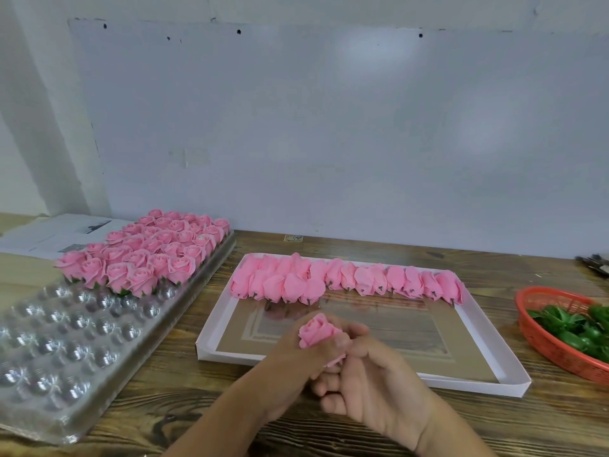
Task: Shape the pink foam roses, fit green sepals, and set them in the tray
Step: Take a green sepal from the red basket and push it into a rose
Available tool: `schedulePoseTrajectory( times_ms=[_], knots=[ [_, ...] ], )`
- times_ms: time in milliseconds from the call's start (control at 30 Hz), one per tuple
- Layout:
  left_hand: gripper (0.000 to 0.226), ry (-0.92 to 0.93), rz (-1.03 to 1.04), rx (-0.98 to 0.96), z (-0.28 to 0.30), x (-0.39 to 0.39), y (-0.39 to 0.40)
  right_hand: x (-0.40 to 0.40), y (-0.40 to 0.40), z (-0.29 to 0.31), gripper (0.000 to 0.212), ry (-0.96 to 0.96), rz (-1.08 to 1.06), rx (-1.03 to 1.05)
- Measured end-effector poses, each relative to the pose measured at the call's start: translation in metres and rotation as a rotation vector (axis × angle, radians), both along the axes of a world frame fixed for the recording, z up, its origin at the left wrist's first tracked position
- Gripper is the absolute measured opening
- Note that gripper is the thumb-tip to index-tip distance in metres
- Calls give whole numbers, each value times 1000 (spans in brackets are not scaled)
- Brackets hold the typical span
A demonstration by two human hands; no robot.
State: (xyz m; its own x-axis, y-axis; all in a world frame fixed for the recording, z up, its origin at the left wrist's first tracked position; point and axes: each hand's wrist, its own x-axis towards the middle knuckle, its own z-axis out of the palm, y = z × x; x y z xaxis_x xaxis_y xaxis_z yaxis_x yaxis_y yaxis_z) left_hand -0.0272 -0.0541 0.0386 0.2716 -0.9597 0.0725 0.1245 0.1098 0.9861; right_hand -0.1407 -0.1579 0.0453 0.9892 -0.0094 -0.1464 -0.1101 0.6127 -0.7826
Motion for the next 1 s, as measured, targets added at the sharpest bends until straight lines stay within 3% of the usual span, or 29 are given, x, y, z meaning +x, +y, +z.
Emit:
schedulePoseTrajectory(
  times_ms=[100,233,367,500,700,767,833,933,1000],
  knots=[
    [44,-1,18,-9,0,1,0,2,2,-3,55,14,-50,64],
    [53,11,11,-29,-4,4,-2,3,2,-5,38,17,-85,65],
    [50,-26,-41,-84,-4,4,-2,4,6,-8,41,29,-136,67],
    [39,15,79,-88,-5,-1,-4,6,9,-13,56,-10,-187,10],
    [29,-15,180,-78,-3,-2,-4,9,10,-16,55,57,-167,8],
    [44,25,232,-56,0,-3,-5,11,11,-16,54,67,-210,-76],
    [61,86,299,-30,1,-2,-7,14,14,-16,50,64,-361,-298],
    [53,180,366,-68,0,0,-9,14,19,-22,37,4,-625,-680],
    [57,204,368,-74,-2,-2,-10,14,23,-25,34,-43,-697,-739]
  ],
)
